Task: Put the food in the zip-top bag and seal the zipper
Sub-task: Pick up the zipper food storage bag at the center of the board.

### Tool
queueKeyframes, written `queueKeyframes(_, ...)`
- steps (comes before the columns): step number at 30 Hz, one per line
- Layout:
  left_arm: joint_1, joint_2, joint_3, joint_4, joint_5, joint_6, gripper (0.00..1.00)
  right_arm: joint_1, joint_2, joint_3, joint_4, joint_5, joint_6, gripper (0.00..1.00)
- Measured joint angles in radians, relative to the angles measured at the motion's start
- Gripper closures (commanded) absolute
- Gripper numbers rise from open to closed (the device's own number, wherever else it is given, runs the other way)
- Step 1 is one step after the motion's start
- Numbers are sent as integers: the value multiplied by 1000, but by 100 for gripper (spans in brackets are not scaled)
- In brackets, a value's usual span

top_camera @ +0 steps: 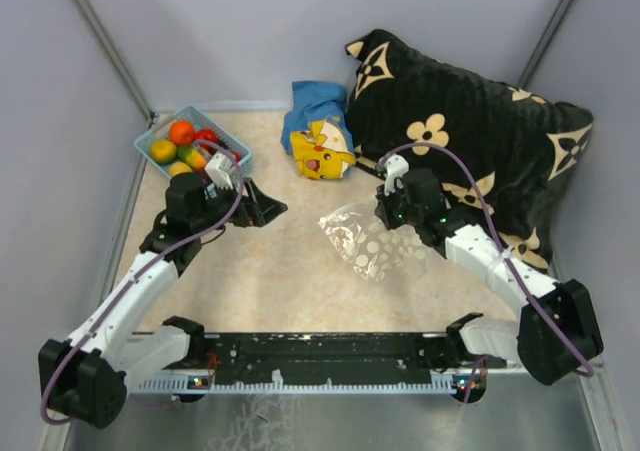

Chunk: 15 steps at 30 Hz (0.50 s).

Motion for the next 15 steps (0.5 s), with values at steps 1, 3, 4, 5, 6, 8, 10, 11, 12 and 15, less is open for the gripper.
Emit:
queueKeyframes(1,0,24,0,16,3,-10,3,6,0,0,11,-21,-16,100)
queueKeyframes(3,0,75,1,41,11,-26,5,21,0,0,25,-66,-50,100)
queueKeyframes(4,0,95,1,50,14,-32,6,28,0,1,32,-88,-67,100)
queueKeyframes(5,0,117,1,61,16,-38,8,35,0,0,40,-109,-83,100)
queueKeyframes(6,0,137,2,71,18,-42,9,41,0,1,47,-129,-98,100)
queueKeyframes(8,0,172,4,85,22,-46,11,53,0,1,61,-162,-128,100)
queueKeyframes(10,0,215,15,100,28,-48,14,62,0,1,75,-192,-154,100)
queueKeyframes(11,0,233,23,105,32,-48,16,64,0,1,82,-205,-165,100)
queueKeyframes(12,0,256,32,112,42,-49,17,67,0,1,89,-216,-175,100)
queueKeyframes(15,-2,331,66,137,92,-59,19,71,-3,1,101,-247,-197,100)
